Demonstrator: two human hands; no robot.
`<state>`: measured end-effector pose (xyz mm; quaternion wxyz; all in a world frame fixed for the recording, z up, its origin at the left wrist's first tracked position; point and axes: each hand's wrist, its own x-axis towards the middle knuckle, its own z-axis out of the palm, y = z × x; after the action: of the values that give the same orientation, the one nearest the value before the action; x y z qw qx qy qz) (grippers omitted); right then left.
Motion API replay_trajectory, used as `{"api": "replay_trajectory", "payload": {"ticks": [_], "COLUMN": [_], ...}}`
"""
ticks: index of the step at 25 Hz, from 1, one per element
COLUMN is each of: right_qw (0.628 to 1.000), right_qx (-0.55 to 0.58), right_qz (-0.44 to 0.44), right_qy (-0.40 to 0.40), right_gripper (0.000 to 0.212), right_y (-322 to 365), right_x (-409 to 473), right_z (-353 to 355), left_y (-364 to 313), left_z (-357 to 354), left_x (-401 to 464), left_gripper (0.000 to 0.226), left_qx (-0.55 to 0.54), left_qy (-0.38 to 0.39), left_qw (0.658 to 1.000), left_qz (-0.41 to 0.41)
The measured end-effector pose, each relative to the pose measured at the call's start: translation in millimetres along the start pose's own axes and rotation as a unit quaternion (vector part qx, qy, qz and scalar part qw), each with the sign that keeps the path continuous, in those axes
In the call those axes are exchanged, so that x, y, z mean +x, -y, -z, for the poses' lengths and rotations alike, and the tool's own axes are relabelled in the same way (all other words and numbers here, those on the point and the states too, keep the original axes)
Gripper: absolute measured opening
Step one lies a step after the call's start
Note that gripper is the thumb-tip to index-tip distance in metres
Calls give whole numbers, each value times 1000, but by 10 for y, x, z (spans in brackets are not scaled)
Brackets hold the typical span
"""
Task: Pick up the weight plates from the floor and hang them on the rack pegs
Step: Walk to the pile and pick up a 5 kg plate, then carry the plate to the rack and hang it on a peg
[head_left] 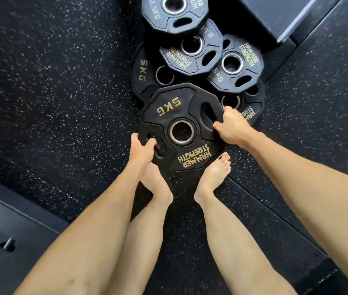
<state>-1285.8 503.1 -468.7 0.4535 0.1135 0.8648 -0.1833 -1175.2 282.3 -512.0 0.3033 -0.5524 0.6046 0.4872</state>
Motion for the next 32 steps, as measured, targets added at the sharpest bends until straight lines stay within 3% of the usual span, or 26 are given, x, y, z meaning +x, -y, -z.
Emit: {"api": "replay_trajectory", "payload": {"ticks": [2, 6, 9, 12, 15, 17, 21, 24, 32], "right_qw": [995, 949, 911, 881, 867, 864, 853, 861, 837], "right_qx": [99, 315, 410, 468, 479, 468, 448, 402, 269], "right_qz": [2, 6, 25, 72, 135, 180, 263, 307, 467], "right_qy": [-6, 23, 21, -4, -29, -37, -52, -58, 94], "right_gripper": [29, 28, 39, 32, 27, 27, 10, 27, 30], "right_y": [85, 318, 570, 846, 1046, 1166, 1388, 1514, 1609], "right_x": [-539, -1734, -2748, -3676, -4428, -4814, -5378, -5675, -6415], "right_z": [262, 786, 1210, 1517, 1784, 1950, 2202, 2316, 2263], "left_y": [-294, -776, -1121, -1227, -1169, -1104, -951, -735, 336], "left_z": [269, 880, 1407, 1919, 2326, 2525, 2710, 2754, 2462], "left_x": [-578, -1800, -2891, -3854, -4666, -5116, -5780, -6206, -7211], "left_gripper": [40, 18, 20, 15, 24, 31, 28, 30, 32], "left_qx": [-99, -161, -226, -334, -393, -404, -455, -496, -633], "left_qy": [14, 10, 24, 88, 156, 149, 70, 11, -176], "left_qw": [995, 981, 966, 930, 893, 879, 843, 812, 693], "left_qz": [-26, -105, -120, -127, -154, -205, -280, -308, -297]}}
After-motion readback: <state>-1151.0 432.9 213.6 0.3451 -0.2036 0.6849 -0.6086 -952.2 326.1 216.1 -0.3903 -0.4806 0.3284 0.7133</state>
